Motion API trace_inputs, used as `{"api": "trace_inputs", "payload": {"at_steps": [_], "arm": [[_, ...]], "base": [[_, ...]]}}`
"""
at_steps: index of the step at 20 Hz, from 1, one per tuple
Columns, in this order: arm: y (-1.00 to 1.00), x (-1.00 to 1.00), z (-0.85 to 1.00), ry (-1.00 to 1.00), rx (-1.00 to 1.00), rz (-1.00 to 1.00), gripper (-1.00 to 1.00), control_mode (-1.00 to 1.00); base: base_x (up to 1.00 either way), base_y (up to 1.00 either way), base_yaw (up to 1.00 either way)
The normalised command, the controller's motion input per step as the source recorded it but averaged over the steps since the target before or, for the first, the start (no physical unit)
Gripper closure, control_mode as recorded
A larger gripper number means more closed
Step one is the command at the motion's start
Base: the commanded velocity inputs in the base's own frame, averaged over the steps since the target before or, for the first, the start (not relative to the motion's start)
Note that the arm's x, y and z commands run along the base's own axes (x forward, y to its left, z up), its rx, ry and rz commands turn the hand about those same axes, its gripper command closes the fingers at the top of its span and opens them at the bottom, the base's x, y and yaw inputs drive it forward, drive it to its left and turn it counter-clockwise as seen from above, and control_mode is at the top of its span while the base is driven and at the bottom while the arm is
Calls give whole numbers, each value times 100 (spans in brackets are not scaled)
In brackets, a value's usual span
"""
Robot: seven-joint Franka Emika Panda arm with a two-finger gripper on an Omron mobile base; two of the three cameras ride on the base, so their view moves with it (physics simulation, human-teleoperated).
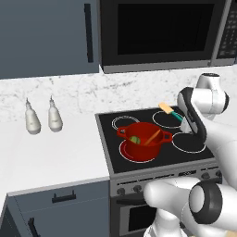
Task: Put the lime and carrot in the pot. Retrieve the spatula and lightly stir the vegetables in the pot.
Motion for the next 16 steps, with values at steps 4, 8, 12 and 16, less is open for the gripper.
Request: {"api": "trace_inputs", "payload": {"at_steps": [4,8,12,16], "arm": [[0,0,0,0,0,0,100,100],[-4,3,0,6,-1,2,100,-100],[3,1,0,10,-41,25,100,-100],[-3,-10,4,4,-54,38,100,-100]], "base": [[5,0,0],[3,0,0],[0,0,0],[0,0,0]]}}
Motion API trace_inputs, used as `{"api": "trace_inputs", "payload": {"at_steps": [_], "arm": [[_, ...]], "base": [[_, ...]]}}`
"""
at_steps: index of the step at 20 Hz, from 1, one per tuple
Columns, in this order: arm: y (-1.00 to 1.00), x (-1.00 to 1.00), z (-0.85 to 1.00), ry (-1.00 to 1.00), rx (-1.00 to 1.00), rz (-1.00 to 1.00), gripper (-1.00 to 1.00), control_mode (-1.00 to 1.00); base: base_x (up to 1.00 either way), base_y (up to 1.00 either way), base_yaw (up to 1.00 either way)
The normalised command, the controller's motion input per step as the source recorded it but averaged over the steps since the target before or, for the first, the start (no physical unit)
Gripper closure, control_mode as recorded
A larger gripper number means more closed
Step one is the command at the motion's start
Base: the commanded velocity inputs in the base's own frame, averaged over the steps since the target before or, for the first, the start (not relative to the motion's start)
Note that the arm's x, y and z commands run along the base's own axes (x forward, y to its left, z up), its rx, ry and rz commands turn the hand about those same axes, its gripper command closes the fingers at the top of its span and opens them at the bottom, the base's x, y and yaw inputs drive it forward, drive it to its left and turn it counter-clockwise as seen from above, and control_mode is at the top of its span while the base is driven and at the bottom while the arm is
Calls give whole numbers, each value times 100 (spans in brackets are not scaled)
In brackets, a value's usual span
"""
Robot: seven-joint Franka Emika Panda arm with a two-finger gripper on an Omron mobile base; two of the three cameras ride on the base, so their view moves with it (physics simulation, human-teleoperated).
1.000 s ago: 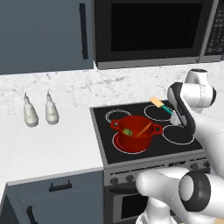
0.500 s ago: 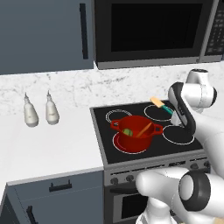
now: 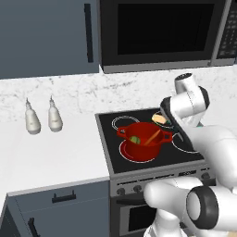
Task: Put the lime and carrot in the pot. Retrieve the spatula and lightly stir the vegetables in the pot.
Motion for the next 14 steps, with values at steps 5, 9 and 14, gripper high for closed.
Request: {"api": "trace_inputs", "payload": {"at_steps": [5,9,14], "arm": [[10,0,11,16,-47,26,100,-100],[12,13,30,14,-21,0,100,-100],[0,16,77,10,-21,0,100,-100]], "base": [[0,0,0],[0,0,0],[0,0,0]]}}
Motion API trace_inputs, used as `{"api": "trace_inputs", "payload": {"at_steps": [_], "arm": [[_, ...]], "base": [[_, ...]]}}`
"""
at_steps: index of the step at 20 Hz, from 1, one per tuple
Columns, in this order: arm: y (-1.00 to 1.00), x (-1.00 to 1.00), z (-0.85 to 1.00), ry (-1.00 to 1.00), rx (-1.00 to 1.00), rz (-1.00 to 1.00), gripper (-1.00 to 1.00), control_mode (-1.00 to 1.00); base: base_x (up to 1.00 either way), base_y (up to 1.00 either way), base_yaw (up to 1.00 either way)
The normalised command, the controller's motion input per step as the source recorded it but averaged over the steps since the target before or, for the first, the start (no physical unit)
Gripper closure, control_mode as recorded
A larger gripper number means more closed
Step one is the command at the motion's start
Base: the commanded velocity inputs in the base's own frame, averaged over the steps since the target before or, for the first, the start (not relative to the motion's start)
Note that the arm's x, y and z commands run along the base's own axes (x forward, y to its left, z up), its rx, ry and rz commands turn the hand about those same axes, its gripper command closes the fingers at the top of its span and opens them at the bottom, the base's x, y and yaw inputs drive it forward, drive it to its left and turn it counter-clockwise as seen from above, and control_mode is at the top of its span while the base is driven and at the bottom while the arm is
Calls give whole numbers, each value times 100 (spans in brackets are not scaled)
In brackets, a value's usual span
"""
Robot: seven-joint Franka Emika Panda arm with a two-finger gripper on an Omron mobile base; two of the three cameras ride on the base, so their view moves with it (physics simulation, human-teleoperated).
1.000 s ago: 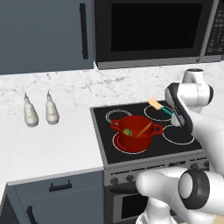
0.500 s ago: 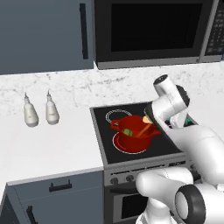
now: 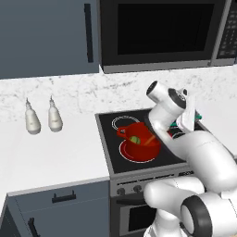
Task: Put the lime and carrot in the pot. Retrieve the spatula and lightly stir the vegetables in the pot.
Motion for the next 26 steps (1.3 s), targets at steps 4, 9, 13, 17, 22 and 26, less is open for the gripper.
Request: {"api": "trace_inputs", "payload": {"at_steps": [4,9,13,17,22,26], "arm": [[8,-1,88,15,-16,3,100,-100],[29,-1,45,26,-16,9,100,-100],[34,-4,2,20,-12,3,100,-100],[4,0,0,8,-1,-1,100,-100],[0,0,-1,2,0,-7,100,-100],[1,0,-7,0,-1,-15,100,-100]], "base": [[0,0,0],[0,0,0],[0,0,0],[0,0,0],[0,0,0],[0,0,0]]}}
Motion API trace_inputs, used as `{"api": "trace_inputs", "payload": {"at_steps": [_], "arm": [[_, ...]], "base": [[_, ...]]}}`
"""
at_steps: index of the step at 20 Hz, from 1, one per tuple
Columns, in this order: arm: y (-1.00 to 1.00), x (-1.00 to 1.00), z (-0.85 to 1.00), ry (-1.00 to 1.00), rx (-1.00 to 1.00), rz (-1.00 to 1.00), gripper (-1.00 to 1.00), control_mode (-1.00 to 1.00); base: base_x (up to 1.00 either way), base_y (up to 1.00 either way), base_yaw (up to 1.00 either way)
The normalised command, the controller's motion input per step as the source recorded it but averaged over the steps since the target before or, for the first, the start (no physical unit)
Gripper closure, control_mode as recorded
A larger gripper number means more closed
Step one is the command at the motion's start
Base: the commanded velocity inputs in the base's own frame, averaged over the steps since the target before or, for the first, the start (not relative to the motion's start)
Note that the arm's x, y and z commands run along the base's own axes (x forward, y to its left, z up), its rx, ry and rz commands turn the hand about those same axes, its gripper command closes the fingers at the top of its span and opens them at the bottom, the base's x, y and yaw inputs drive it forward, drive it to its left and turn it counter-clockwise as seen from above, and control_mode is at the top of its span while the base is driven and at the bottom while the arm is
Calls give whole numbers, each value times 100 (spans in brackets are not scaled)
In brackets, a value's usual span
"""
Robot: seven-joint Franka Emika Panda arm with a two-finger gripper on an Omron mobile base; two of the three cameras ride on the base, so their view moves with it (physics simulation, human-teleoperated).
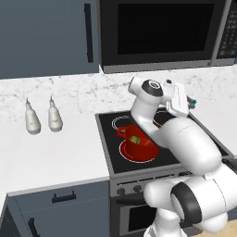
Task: Put the lime and carrot in the pot. Retrieve the spatula and lightly stir the vegetables in the pot.
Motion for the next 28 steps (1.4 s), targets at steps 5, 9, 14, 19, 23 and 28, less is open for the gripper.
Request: {"api": "trace_inputs", "payload": {"at_steps": [5,9,14,19,23,28], "arm": [[6,-1,0,1,-5,-18,100,-100],[15,0,-1,7,-6,-16,100,-100],[29,-7,0,2,-3,-12,100,-100],[25,0,-16,0,-2,-6,100,-100],[0,0,-27,0,0,-1,100,-100],[0,6,-18,0,-1,0,100,-100]], "base": [[0,0,0],[0,0,0],[0,0,0],[0,0,0],[0,0,0],[0,0,0]]}}
